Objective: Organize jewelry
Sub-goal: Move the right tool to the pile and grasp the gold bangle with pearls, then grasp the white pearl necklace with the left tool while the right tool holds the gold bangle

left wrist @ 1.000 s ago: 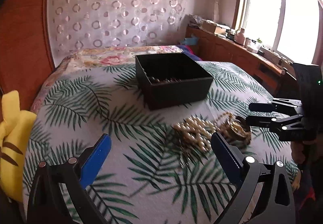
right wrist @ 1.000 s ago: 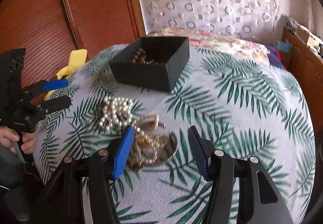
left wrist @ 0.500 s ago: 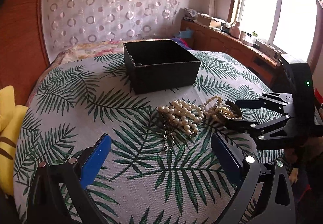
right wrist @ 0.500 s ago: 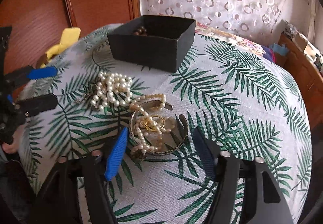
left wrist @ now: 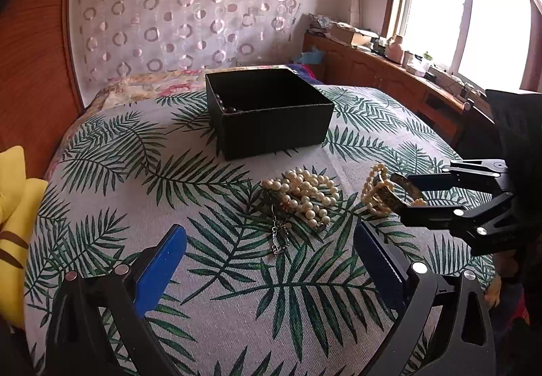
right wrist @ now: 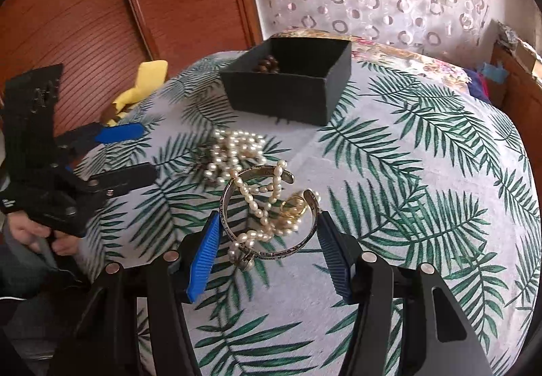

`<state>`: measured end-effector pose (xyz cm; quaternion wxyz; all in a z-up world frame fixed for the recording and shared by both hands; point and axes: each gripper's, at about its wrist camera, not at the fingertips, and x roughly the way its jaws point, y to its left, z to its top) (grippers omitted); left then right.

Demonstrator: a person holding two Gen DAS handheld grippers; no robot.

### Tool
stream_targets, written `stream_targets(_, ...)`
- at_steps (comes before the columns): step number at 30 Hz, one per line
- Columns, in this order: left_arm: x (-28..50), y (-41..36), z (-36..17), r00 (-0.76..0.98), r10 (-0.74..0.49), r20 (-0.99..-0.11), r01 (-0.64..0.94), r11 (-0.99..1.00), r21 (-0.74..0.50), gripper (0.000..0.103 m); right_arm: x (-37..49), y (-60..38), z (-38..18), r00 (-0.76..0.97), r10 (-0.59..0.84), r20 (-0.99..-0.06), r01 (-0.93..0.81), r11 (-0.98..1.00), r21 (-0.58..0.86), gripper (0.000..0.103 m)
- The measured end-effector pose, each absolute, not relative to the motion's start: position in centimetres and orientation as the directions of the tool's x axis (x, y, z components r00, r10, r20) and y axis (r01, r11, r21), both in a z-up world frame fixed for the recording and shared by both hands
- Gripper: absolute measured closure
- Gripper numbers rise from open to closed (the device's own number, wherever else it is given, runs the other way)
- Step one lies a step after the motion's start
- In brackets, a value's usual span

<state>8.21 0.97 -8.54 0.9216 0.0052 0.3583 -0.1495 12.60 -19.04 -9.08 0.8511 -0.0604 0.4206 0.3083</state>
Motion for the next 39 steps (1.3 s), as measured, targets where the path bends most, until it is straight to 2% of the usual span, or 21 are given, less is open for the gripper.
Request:
stream_targets(7,8.3,0.0,-8.9,0.682,-0.272,-0.679,0.299,0.951,-0.08,0.008,11.9,-18.9,-10.3,0.424,0.412,-0.807,-0.596,0.798,0.094,0.043)
stream_targets(21,8.4,-1.5,-9.3,0.646,-0.308,-0.699,0.347,0.934,-0.091,0.008,9.7,-17.8,-10.4,0.372,0.395,-0.84,-0.687,0.726,0.038,0.043)
stream_targets(23,8.4,-1.7,-9.0,0.64,-0.332,-0.693,0.367,0.924,-0.104,0.015,9.5,-17.9,-10.5,0.37,0.386,-0.845,-0.692,0.721,0.027,0.043)
stream_targets(24,8.5,-2.1,-8.9,0.63,-0.349,-0.694,0.383,0.917,-0.113,0.024,9.5,-18.0,-10.5,0.371,0.385,-0.845,-0.692,0.722,0.025,0.043)
stream_targets(25,8.7,-2.4,-8.8,0.618,-0.365,-0.696,0.4,0.909,-0.121,0.028,9.6,-18.2,-10.5,0.371,0.383,-0.846,-0.689,0.724,0.026,0.043)
stream_targets(28,9.3,-3.9,-8.9,0.575,-0.402,-0.713,0.452,0.882,-0.133,0.055,9.6,-18.7,-10.5,0.373,0.383,-0.845,-0.683,0.73,0.029,0.043)
stream_targets(31,10.3,-5.3,-9.1,0.531,-0.429,-0.731,0.491,0.859,-0.147,0.069,9.6,-19.0,-10.5,0.373,0.389,-0.843,-0.683,0.73,0.035,0.043)
stream_targets(39,11.8,-7.4,-10.6,0.439,-0.457,-0.774,0.547,0.819,-0.173,0.081,9.5,-19.3,-10.5,0.381,0.396,-0.836,-0.681,0.731,0.035,0.043)
